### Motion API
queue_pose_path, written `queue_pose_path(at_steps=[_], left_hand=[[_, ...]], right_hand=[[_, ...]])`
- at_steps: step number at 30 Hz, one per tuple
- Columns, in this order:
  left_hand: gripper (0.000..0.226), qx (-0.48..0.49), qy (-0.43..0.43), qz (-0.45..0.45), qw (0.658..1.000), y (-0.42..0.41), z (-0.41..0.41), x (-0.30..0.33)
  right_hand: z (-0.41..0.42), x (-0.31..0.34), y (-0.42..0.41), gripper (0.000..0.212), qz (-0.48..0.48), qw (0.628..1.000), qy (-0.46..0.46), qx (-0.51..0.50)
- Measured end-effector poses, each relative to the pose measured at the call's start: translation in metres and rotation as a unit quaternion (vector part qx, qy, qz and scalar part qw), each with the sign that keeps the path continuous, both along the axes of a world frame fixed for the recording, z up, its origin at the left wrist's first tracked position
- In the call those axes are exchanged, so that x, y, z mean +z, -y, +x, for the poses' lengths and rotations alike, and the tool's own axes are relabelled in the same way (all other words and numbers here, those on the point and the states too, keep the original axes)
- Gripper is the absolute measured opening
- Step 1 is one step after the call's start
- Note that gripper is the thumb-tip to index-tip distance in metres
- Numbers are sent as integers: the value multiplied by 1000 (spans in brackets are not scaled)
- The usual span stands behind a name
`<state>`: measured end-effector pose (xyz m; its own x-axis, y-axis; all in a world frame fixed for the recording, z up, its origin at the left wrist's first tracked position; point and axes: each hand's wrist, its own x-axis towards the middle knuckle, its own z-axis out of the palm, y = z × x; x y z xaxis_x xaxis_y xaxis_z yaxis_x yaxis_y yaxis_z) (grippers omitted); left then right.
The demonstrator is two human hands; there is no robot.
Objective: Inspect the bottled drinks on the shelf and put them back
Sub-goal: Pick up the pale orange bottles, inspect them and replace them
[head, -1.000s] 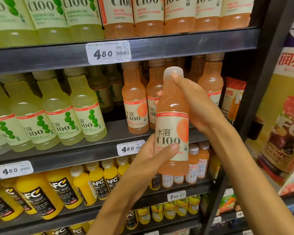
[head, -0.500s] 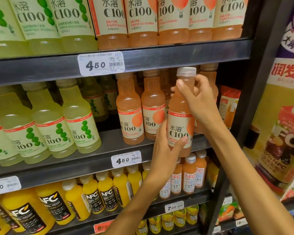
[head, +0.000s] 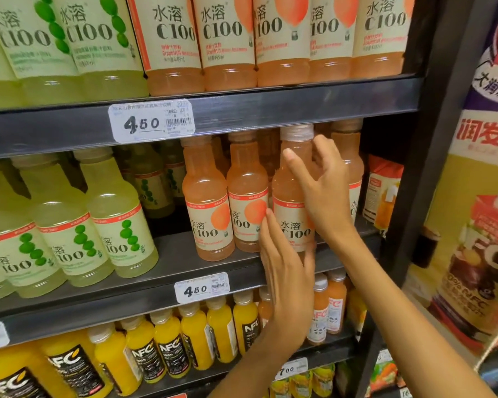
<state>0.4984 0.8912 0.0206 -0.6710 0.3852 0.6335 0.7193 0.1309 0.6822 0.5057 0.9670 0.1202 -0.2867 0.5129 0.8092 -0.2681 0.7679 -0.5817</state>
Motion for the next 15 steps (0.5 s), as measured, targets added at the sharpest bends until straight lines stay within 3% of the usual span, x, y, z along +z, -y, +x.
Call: queue_pose_path(at_steps=[2, 4, 6, 10, 15], left_hand=[[86, 76, -68, -40, 994, -2, -1, -5], [86, 108, -83, -43, 990, -3, -4, -7], [85, 120, -81, -36, 989, -5, -9, -7], [84, 135, -93, -44, 986, -10, -16, -6], [84, 139, -98, -23, 985, -16, -13, -7]], right_hand=[[-1, -1, -1, 21, 4, 1000, -1, -10], [-4, 0, 0, 33, -16, 1000, -8, 15], [-5, 2, 0, 39, -25, 999, -9, 18], [-3, 1, -5, 30, 5, 999, 34, -23], [6, -1, -5, 43, 41, 991, 100, -74]])
